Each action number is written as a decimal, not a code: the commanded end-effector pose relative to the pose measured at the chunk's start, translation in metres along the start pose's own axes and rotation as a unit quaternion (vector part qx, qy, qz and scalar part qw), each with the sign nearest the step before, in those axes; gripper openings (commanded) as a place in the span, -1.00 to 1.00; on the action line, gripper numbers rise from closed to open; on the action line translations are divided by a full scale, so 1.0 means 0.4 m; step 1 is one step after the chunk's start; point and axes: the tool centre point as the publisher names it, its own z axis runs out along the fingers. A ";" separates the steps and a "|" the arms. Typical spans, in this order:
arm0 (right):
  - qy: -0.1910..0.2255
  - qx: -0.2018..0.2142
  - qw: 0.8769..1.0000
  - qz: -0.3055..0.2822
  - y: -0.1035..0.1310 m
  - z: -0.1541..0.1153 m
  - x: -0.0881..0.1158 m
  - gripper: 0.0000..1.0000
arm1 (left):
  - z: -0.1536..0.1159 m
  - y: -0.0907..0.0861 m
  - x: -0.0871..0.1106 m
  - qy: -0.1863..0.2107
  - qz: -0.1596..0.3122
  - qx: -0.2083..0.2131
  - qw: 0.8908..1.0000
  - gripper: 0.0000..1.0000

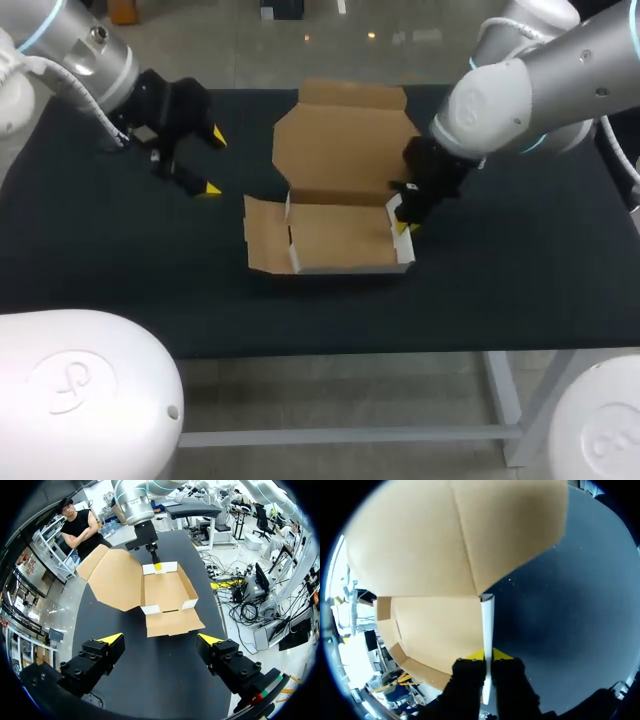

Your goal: Assemble the packaging by folding the flat box into shape, placing the metal phone stand inside, and closing the box properly

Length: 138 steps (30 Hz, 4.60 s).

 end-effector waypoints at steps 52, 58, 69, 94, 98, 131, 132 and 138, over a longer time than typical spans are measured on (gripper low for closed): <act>-0.136 0.041 0.985 0.096 -0.076 0.038 -0.007 -1.00 | -0.001 0.002 0.010 -0.004 -0.001 -0.005 1.000 1.00; -0.132 0.054 0.987 0.078 -0.066 0.039 -0.010 -1.00 | -0.001 0.002 0.010 -0.004 -0.001 -0.005 1.000 1.00; -0.133 0.079 0.985 0.071 -0.046 0.055 -0.028 -1.00 | -0.001 0.002 0.010 -0.004 -0.001 -0.005 1.000 1.00; -0.151 0.050 0.984 0.080 -0.056 0.067 -0.032 -0.75 | -0.001 0.002 0.010 -0.004 -0.001 -0.005 1.000 1.00; -0.153 0.042 0.984 0.084 -0.056 0.070 -0.032 -0.73 | -0.001 0.002 0.010 -0.004 -0.001 -0.005 1.000 1.00; -0.180 -0.033 0.975 0.129 -0.060 0.088 -0.037 -0.67 | -0.001 0.002 0.010 -0.004 -0.001 -0.005 1.000 1.00; -0.180 -0.034 0.974 0.129 -0.059 0.088 -0.038 -0.67 | -0.001 0.002 0.010 -0.004 -0.001 -0.005 1.000 1.00; -0.178 -0.035 0.974 0.132 -0.055 0.091 -0.040 -0.69 | -0.001 0.002 0.010 -0.004 -0.001 -0.005 1.000 1.00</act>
